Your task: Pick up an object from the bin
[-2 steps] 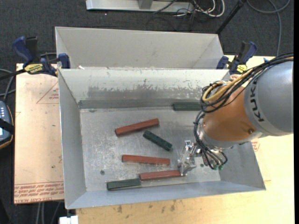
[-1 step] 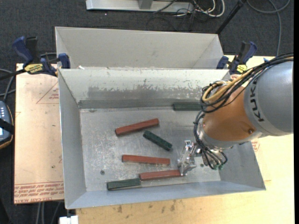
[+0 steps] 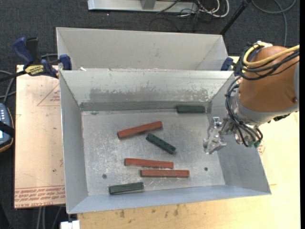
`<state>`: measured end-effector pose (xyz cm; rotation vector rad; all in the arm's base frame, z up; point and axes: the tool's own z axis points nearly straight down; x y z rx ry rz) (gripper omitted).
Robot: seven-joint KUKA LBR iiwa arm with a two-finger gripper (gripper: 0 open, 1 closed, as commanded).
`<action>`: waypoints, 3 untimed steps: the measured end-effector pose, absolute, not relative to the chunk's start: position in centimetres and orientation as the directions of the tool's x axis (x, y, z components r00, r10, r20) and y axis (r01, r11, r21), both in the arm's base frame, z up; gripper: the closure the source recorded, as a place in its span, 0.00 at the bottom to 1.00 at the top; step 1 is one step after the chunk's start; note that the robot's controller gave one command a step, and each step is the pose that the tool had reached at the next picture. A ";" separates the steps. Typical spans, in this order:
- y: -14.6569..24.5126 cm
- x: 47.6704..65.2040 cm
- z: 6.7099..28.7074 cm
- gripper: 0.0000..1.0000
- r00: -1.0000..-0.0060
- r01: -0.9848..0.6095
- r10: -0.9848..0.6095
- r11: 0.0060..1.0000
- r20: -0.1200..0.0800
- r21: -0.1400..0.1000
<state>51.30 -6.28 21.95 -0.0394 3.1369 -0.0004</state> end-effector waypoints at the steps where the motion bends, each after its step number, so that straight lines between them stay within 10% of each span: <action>1: -6.2 51.3 21.9 0.00 -1.000 -0.027 -0.027 1.000 -0.003 0.000; 3: -5.5 51.8 17.7 0.00 -0.999 -0.036 -0.036 0.999 -0.010 -0.001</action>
Offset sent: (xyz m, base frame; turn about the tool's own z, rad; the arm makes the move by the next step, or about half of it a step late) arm 0.0000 0.0000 0.0000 0.0000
